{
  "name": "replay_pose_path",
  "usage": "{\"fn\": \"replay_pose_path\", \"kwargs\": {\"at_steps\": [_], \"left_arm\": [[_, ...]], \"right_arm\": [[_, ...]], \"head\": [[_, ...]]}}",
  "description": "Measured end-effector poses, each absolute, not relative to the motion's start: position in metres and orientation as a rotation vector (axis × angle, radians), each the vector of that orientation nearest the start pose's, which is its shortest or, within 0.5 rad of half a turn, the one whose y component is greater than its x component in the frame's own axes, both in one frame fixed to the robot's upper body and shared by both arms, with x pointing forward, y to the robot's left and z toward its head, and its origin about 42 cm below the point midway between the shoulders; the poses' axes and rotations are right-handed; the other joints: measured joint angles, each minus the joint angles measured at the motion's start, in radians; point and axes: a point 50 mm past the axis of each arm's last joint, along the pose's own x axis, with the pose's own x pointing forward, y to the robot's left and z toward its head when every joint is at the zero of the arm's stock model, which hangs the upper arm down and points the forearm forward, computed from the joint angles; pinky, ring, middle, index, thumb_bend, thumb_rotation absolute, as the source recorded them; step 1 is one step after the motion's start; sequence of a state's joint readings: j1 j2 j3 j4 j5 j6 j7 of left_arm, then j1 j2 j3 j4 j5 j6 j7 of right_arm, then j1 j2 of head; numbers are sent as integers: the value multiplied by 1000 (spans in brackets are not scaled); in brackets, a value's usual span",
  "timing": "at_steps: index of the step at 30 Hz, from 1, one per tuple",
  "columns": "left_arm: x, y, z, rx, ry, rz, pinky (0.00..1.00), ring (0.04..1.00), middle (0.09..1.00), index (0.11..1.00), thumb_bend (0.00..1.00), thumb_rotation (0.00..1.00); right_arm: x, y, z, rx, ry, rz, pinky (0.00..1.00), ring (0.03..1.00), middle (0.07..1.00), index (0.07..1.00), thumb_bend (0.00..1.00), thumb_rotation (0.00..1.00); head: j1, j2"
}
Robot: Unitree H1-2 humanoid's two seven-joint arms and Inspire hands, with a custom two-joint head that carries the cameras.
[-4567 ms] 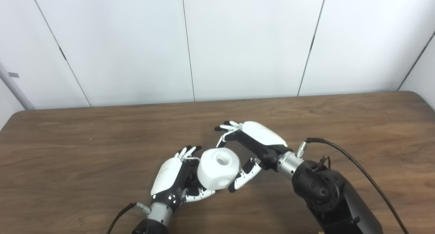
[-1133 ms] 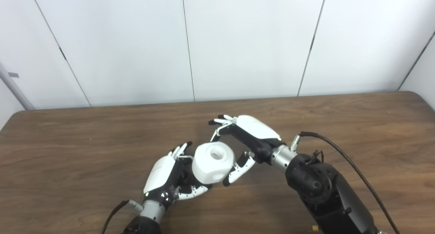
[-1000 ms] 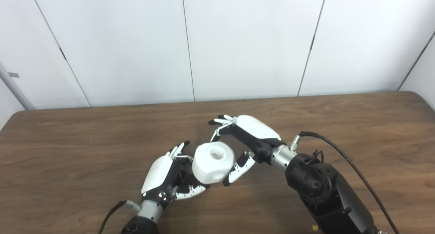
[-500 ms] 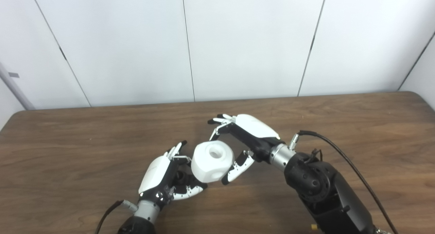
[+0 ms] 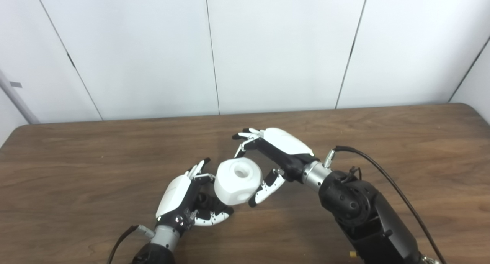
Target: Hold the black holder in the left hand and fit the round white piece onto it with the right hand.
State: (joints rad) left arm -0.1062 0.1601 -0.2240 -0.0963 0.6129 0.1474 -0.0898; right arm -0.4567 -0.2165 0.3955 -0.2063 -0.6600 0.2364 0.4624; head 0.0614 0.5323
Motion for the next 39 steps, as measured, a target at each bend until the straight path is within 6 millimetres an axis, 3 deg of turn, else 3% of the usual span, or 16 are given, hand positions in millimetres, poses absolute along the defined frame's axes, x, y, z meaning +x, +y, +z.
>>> {"fn": "replay_pose_path", "kwargs": {"at_steps": [39], "left_arm": [[307,208,138,789,-59,-182,1000,1000,989,564,943,0]], "right_arm": [[367,-114,242,-991,-341,601,994,977,907,476,513,128]], "head": [[31,-14]]}}
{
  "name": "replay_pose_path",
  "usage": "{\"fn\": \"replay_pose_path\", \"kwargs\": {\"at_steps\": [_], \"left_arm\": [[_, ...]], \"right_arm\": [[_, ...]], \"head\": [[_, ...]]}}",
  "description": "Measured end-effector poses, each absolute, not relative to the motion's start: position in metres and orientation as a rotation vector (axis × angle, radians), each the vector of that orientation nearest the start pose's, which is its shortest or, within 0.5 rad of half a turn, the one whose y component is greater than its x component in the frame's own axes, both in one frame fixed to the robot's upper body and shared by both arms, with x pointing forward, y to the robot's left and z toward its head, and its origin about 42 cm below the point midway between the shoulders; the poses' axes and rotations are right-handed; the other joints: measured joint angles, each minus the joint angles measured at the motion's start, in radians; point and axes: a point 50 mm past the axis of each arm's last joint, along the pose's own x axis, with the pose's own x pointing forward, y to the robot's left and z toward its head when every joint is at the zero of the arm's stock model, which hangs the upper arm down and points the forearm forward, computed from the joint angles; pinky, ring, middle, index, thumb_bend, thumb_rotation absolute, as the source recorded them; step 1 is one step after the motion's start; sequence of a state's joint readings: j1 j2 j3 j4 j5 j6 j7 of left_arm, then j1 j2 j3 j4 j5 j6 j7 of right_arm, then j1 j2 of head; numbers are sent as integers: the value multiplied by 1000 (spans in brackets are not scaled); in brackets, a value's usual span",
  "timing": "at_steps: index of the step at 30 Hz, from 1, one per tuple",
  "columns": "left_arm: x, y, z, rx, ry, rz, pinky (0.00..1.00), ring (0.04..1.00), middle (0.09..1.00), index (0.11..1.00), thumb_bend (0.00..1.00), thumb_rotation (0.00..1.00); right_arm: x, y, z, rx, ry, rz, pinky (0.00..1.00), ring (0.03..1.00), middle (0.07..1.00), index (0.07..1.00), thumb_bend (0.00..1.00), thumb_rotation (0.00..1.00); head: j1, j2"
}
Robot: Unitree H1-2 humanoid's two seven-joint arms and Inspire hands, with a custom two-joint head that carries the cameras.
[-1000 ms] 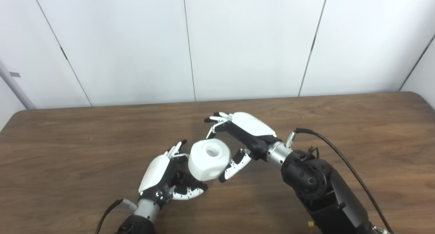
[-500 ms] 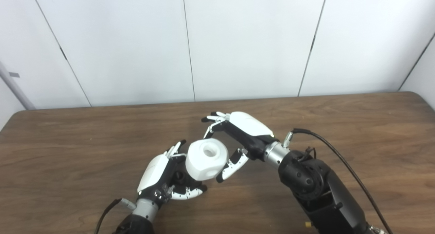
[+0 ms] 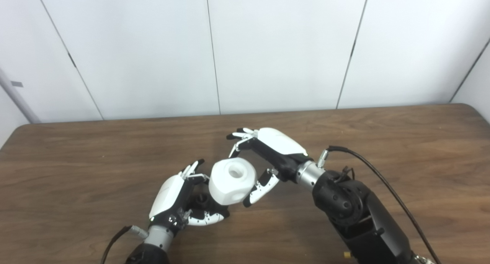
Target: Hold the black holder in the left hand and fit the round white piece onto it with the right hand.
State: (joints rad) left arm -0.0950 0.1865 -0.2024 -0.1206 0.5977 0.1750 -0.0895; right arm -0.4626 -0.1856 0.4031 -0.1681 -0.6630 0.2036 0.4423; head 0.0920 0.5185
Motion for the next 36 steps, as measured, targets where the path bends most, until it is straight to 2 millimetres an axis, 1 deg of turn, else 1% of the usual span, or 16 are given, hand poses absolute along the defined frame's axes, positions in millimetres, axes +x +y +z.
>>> {"fn": "replay_pose_path", "kwargs": {"at_steps": [5,12,20,28,36], "left_arm": [[306,212,142,794,-55,-177,1000,1000,990,569,946,0],[306,217,142,797,-46,-167,1000,1000,986,572,941,0],[301,224,141,804,-34,-154,1000,1000,987,568,931,0],[292,231,139,799,-27,-134,1000,1000,983,563,933,0],[288,232,139,799,-22,-124,1000,1000,981,559,922,0]], "right_arm": [[367,-113,242,-988,-340,603,998,978,907,476,514,129],[368,-112,243,-989,-349,606,998,979,908,476,514,129],[371,-110,246,-986,-361,609,998,978,906,476,514,129],[373,-110,244,-980,-350,615,999,980,909,476,513,129],[374,-108,244,-974,-354,625,992,979,907,476,513,129]], "head": [[3,-2],[9,-5],[18,-5],[26,2],[41,8]]}}
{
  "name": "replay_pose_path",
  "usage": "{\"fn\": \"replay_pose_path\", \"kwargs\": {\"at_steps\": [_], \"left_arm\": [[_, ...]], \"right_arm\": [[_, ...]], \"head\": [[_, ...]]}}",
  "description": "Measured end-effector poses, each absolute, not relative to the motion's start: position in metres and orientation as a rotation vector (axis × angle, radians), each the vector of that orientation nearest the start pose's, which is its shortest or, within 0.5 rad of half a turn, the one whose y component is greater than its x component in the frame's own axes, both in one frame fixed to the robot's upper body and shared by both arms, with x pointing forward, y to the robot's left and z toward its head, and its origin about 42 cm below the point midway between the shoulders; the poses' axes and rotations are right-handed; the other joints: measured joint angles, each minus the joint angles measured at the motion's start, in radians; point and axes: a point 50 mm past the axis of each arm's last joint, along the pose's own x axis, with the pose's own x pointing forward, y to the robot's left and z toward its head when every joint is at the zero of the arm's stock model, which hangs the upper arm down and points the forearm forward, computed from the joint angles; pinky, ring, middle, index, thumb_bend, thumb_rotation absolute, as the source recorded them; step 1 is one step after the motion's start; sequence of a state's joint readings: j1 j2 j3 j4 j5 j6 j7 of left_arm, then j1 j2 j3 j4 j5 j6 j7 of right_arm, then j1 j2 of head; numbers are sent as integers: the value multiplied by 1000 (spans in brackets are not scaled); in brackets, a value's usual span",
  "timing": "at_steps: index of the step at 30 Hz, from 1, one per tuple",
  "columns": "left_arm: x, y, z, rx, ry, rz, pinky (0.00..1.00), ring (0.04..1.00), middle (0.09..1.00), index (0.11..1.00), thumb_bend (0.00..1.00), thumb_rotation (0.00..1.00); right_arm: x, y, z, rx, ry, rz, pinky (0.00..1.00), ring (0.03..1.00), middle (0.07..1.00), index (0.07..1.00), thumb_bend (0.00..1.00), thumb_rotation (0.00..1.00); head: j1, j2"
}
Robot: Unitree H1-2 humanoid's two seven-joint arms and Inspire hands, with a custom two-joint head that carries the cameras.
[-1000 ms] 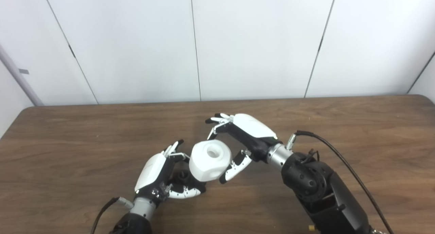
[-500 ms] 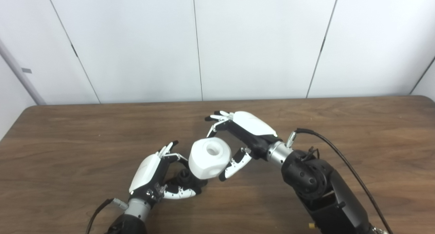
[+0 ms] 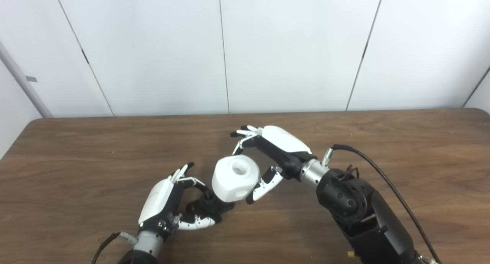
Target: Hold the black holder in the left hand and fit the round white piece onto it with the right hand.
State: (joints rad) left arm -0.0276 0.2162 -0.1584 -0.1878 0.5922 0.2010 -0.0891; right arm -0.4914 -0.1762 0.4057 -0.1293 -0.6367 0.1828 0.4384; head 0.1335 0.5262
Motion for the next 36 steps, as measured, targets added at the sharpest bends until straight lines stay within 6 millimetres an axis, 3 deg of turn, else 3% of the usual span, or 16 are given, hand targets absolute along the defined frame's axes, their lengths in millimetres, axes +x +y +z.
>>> {"fn": "replay_pose_path", "kwargs": {"at_steps": [6,7,8,11,36], "left_arm": [[284,231,141,792,-10,-111,1000,1000,971,541,907,0],[283,231,140,790,-9,-109,1000,1000,972,515,719,23],[282,231,140,788,-8,-106,1000,1000,971,499,602,37],[281,230,139,781,-7,-98,1000,1000,969,489,529,45],[275,222,136,770,-12,-63,1000,1000,941,486,520,46]], "right_arm": [[374,-102,246,-959,-374,646,992,980,906,476,513,130],[374,-101,247,-955,-378,650,993,980,906,476,513,130],[373,-99,246,-954,-381,655,994,980,906,475,513,130],[373,-96,246,-952,-386,664,996,982,906,475,513,130],[369,-73,245,-945,-401,740,1000,986,912,477,512,131]], "head": [[14,5],[15,6],[15,6],[18,8],[51,35]]}}
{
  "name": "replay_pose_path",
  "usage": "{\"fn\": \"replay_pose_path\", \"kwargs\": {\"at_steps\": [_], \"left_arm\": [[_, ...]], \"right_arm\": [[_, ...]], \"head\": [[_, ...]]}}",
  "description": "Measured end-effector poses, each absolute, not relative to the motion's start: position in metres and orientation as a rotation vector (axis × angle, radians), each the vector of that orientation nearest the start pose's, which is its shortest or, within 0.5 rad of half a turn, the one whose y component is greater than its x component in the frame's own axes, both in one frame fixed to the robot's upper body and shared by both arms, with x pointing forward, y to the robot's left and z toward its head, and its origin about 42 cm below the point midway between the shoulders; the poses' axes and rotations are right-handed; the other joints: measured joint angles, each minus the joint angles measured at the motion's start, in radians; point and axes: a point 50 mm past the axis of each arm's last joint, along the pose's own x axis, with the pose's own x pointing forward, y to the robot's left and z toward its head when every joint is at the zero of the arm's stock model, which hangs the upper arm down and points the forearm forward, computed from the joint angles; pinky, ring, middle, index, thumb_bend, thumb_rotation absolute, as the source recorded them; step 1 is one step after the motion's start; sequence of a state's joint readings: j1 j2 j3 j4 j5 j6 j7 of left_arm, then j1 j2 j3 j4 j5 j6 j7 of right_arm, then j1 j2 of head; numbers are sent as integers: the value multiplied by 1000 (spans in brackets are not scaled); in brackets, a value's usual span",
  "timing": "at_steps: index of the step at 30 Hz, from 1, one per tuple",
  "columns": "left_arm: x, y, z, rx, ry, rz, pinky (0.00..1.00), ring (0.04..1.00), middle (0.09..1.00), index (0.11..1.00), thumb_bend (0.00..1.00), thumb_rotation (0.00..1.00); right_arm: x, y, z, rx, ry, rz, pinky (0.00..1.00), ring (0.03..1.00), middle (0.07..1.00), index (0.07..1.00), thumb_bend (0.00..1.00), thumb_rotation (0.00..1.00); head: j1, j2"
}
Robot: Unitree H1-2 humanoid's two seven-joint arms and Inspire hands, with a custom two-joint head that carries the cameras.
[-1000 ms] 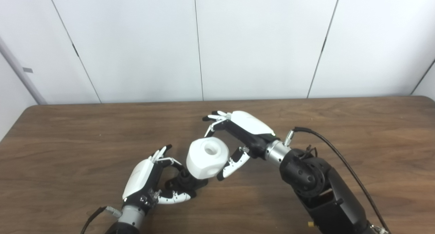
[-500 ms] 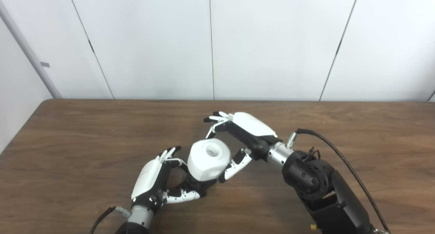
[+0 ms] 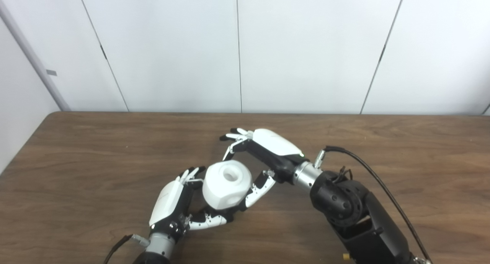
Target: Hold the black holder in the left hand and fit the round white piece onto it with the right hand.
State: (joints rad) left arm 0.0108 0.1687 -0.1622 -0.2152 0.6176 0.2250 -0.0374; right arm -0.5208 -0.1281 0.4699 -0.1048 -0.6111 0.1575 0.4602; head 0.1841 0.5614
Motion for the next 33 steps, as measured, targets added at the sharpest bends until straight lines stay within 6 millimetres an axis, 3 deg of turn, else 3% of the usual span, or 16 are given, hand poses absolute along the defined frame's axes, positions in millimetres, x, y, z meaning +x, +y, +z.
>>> {"fn": "replay_pose_path", "kwargs": {"at_steps": [21,33], "left_arm": [[268,215,139,780,-1,-64,1000,1000,942,486,521,49],[263,204,142,772,12,-60,1000,1000,944,486,521,48]], "right_arm": [[362,-66,241,-974,-408,781,991,978,905,475,513,129],[361,-71,239,-1003,-400,805,997,976,906,476,513,128]], "head": [[11,26],[28,35]]}}
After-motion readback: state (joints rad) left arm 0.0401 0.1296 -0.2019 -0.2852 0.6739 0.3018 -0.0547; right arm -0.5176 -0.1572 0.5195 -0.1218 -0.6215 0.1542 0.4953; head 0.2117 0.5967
